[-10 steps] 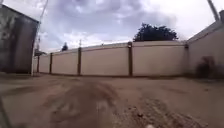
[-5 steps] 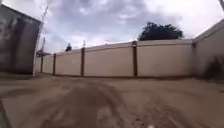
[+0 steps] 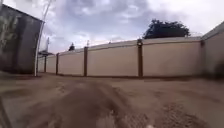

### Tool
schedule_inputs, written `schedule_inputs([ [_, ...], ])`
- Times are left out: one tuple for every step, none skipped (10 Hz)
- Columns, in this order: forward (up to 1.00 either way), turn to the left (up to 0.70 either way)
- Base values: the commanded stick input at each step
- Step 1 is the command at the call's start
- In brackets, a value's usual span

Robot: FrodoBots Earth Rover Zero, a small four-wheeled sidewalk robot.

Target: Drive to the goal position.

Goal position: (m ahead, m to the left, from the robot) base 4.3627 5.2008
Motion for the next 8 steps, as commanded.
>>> schedule_inputs([
  [0.7,0.0],
  [0.7,0.0],
  [0.7,0.0],
  [0.7,0.0],
  [0.7,0.0],
  [0.7,0.0],
  [0.7,0.28],
  [0.7,0.28],
])
